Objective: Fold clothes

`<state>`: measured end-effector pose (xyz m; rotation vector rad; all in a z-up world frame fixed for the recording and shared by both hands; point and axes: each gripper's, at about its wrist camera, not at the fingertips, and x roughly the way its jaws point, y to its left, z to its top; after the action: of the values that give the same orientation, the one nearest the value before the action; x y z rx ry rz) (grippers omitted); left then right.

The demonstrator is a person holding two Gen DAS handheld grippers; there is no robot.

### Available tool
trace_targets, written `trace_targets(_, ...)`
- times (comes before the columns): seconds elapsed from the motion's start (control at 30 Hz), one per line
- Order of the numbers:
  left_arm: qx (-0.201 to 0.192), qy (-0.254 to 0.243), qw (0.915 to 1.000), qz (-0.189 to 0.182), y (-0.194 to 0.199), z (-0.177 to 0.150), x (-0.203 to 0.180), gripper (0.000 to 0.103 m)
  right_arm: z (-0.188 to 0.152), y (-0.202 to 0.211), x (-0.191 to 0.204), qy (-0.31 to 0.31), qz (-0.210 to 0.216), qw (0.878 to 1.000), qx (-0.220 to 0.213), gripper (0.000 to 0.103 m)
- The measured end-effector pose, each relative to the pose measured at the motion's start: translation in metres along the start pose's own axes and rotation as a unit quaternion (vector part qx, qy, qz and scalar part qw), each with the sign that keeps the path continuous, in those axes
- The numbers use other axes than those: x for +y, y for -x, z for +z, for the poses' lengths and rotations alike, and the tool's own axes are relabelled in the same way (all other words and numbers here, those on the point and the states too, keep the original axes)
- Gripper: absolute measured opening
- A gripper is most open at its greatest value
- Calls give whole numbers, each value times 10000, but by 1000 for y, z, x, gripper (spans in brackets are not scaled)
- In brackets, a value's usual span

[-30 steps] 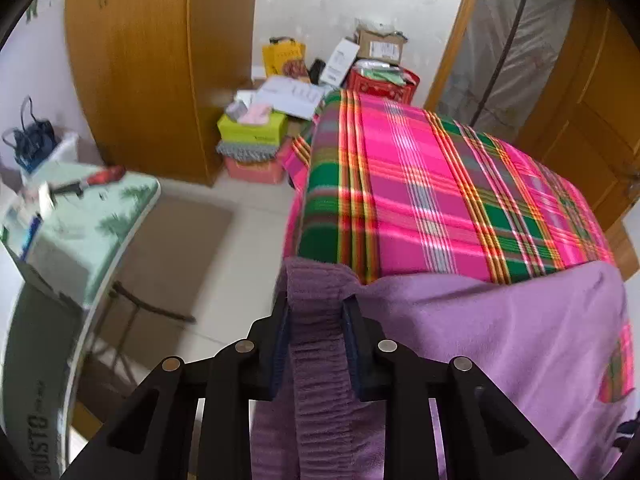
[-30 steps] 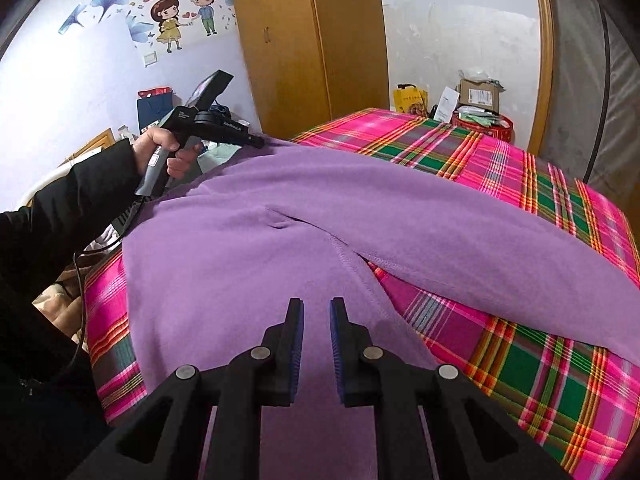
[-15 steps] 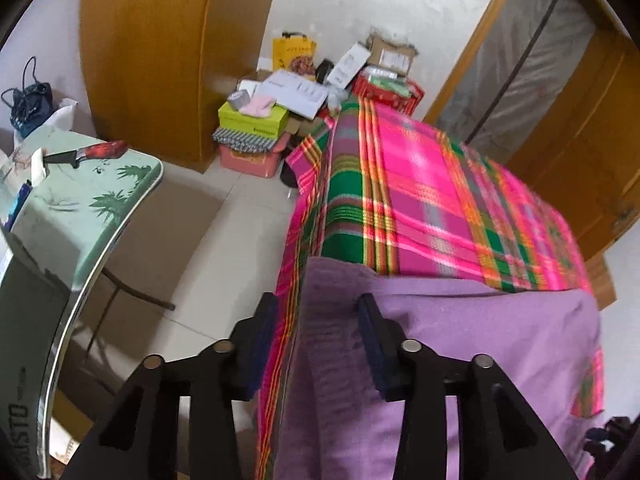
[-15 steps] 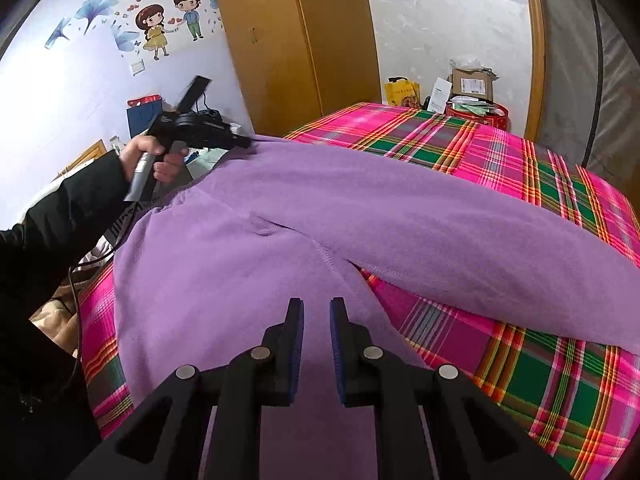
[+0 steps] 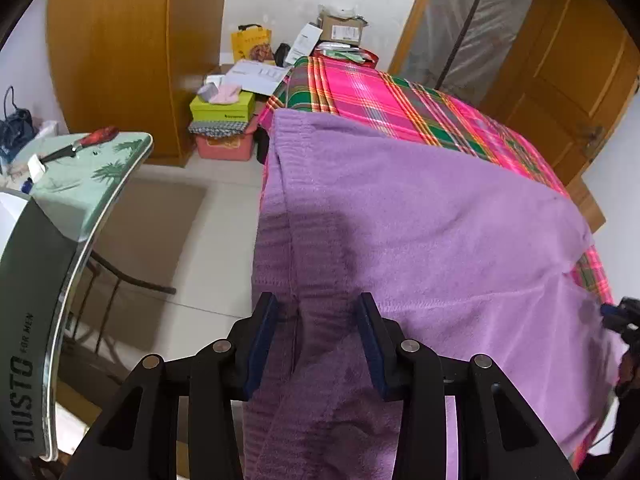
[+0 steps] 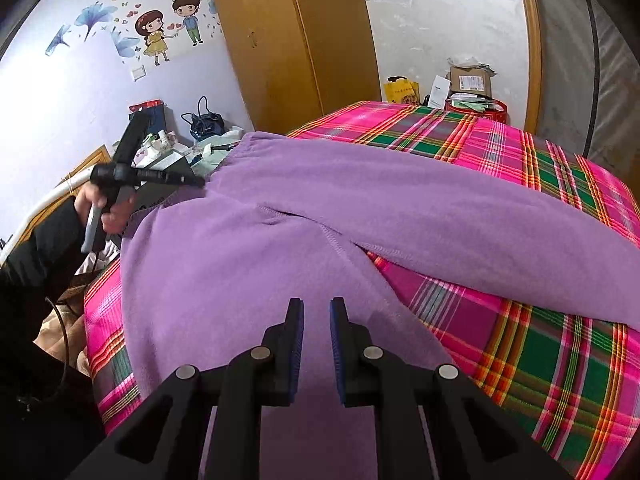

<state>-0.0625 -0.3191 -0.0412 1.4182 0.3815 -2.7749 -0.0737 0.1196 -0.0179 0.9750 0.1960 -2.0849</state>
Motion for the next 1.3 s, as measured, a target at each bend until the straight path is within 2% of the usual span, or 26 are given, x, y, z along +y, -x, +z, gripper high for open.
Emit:
trace_targets(0.17, -55, 38, 10000, 53, 2, -2, -1, 42, -1, 4, 4, 8, 4, 10000, -53, 13)
trace_targets(0.23, -115, -80, 9997, 187, 2, -1, -5, 35, -2, 4, 4, -8, -7, 10000, -48, 13)
trace_targets(0.3, -180, -207, 9993, 254, 7, -5, -10, 24, -4, 4, 5, -30, -24, 10000, -37, 13)
trace_targets(0.4, -196, -335, 9986, 365, 10, -7, -16, 18, -5, 3, 5, -59, -44, 10000, -23, 13)
trace_targets(0.57, -176, -254, 9990, 327, 12, -7, -13, 17, -4, 2, 6, -42, -37, 10000, -21, 13)
trace_targets(0.67, -103, -51, 9998, 145, 10, -6, -7, 17, -3, 1, 7, -25, -29, 10000, -21, 13)
trace_targets(0.73, 1, 129, 9998, -122, 9, -5, -1, 23, -3, 1, 7, -18, -24, 10000, -20, 13)
trace_targets(0.77, 111, 147, 9995, -262, 9, -5, 0, 30, -4, 1, 7, -19, -24, 10000, -20, 13)
trace_targets(0.8, 208, 152, 9990, -376, 10, -5, 0, 33, -5, 2, 7, -22, -27, 10000, -19, 13)
trace_targets(0.97, 203, -299, 9993, 45, 13, -14, -17, 33, -5, 2, 4, -47, -31, 10000, -19, 13)
trace_targets(1.0, 176, -347, 9992, 116, 12, -15, -19, 29, -5, 2, 4, -48, -29, 10000, -13, 13)
trace_targets(1.07, 111, -303, 9991, 267, 12, -14, -17, 19, -5, 1, 4, -39, -24, 10000, -1, 13)
trace_targets(1.17, 40, -143, 9997, 209, 14, -12, -12, 13, -4, 0, 7, 5, -5, 10000, 0, 13)
trace_targets(1.2, -3, -130, 9996, 242, 15, -12, -11, 8, -4, 1, 7, 20, -4, 10000, -4, 13)
trace_targets(1.27, -206, -55, 9982, 563, 23, -12, -10, 7, -4, 2, 7, 33, -18, 10000, -14, 13)
trace_targets(1.3, -306, 32, 9977, 603, 26, -10, -6, 6, -4, 3, 7, 29, -35, 10000, -19, 13)
